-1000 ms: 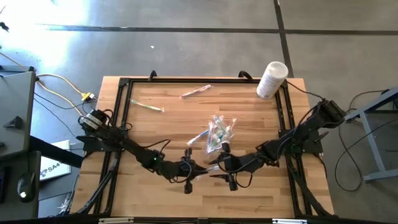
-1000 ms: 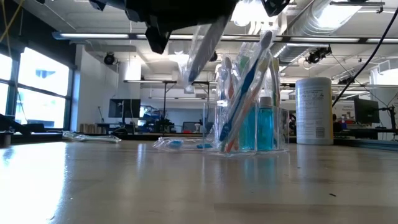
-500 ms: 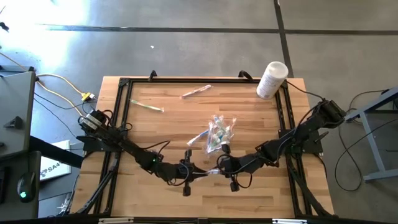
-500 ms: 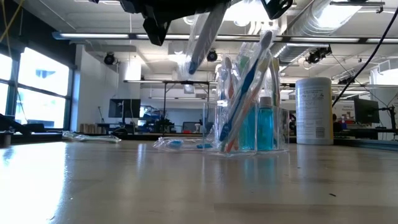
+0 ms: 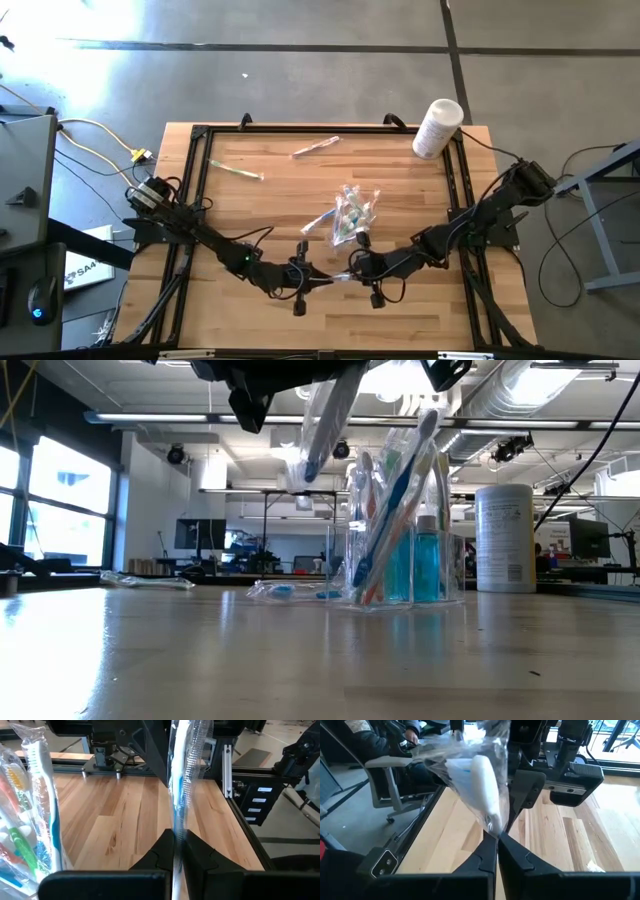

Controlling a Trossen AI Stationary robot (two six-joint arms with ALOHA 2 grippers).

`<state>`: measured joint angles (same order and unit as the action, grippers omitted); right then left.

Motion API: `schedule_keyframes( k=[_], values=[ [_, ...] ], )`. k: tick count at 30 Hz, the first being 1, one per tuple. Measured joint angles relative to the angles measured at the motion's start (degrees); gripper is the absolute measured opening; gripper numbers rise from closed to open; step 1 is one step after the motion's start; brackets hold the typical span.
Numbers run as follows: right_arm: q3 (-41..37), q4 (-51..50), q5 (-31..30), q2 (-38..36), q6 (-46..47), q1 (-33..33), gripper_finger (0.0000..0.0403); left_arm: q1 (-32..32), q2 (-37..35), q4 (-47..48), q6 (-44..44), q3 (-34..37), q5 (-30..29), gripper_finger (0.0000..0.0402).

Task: Pick & Place toothbrushing station
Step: Put the blue toothbrush into the transparent organizer

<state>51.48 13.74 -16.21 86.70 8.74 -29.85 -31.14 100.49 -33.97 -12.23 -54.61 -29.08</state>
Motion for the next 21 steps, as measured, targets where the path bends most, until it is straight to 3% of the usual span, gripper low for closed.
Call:
schedule_keyframes(
  k=[14,21],
  values=[
    [0.0,-0.9,-0.2,0.0,0.2,-0.6,0.0001,0.0,0.0,0.8,0.0,0.0,-0.2,0.0123],
    [0.0,-5.5,-0.8,-0.2,3.9,-1.0,0.0002,0.0,0.0,1.2,-0.6,0.0,-0.2,0.0199]
  ],
)
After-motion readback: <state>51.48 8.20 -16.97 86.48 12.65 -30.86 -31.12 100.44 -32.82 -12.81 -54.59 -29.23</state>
